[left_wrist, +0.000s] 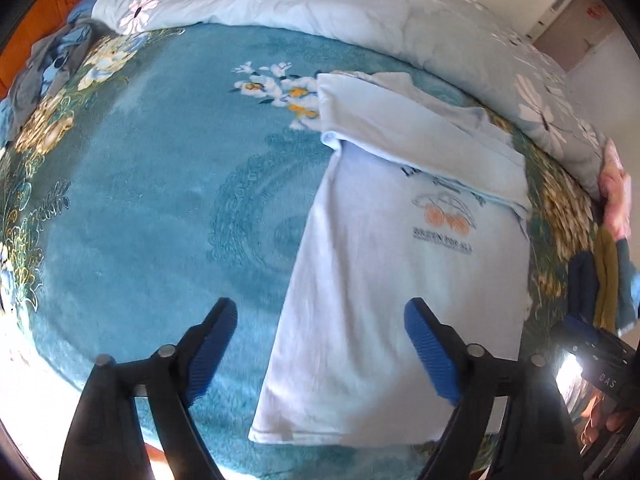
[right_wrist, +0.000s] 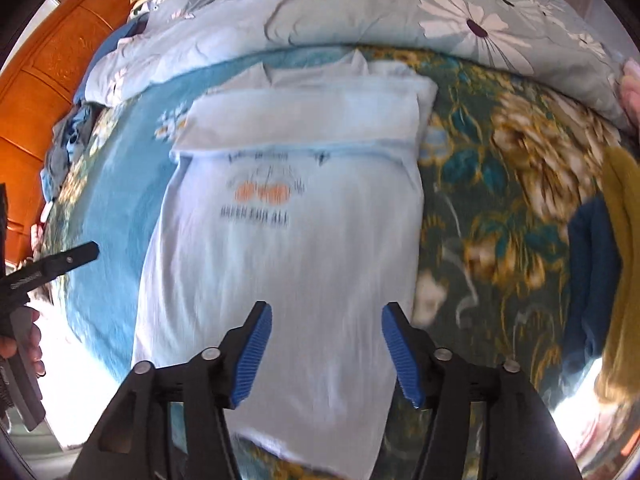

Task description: Fold clothes

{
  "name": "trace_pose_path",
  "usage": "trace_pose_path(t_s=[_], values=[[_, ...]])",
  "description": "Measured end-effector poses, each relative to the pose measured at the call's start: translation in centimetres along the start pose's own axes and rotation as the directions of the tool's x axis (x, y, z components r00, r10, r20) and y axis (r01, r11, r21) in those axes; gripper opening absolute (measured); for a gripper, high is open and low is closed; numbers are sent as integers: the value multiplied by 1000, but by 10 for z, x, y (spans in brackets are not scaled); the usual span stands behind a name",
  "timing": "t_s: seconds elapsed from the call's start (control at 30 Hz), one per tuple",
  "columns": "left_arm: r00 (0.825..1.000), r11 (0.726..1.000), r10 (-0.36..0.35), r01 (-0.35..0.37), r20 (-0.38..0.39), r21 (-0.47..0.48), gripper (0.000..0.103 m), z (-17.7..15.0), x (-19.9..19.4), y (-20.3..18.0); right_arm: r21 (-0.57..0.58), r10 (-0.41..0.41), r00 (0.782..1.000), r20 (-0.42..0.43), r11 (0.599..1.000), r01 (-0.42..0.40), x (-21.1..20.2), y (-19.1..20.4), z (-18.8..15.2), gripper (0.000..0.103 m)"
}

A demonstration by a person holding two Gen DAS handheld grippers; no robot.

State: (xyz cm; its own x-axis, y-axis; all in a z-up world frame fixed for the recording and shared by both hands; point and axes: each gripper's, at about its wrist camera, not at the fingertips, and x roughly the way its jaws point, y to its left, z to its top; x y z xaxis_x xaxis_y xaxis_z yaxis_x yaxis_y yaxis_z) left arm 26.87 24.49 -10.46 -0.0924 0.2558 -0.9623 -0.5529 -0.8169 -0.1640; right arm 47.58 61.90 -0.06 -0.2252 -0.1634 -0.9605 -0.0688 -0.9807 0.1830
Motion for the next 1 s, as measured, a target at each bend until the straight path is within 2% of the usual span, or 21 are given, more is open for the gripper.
trace_pose_path(t_s=[0.1,0.27,0.47,0.53,0.57,0.6,0.67,0.83,1.0], values=[[1000,998,-22,22,7,58,90,-19,-10,-1,19,-9,1000,11,1000,9,-12,3,-27,71],[999,988,-38,35,18,153,90,-48,-17,1,45,-68,996,65,997,65,-29,13,-65,77],[998,979,-49,41,35,198,91,-79,-27,18,47,-107,988,115,994,103,-39,30,-106,85],[997,976,-66,57,40,209,93,-87,-28,23,52,-109,983,145,993,102,-43,35,-119,91],[997,975,-66,56,41,217,103,-90,-28,25,61,-100,985,141,994,92,-41,37,-125,97],[997,973,-58,48,41,226,103,-94,-27,26,70,-90,986,137,994,81,-40,38,-130,102],[998,970,-53,42,39,238,103,-100,-23,29,98,-53,991,126,994,40,-33,38,-141,103],[998,976,-61,57,14,209,103,-110,-8,36,166,-12,992,127,986,-9,-15,31,-166,103],[998,995,-40,45,-54,93,103,-111,20,49,246,-1,993,120,969,-29,5,10,-174,103]])
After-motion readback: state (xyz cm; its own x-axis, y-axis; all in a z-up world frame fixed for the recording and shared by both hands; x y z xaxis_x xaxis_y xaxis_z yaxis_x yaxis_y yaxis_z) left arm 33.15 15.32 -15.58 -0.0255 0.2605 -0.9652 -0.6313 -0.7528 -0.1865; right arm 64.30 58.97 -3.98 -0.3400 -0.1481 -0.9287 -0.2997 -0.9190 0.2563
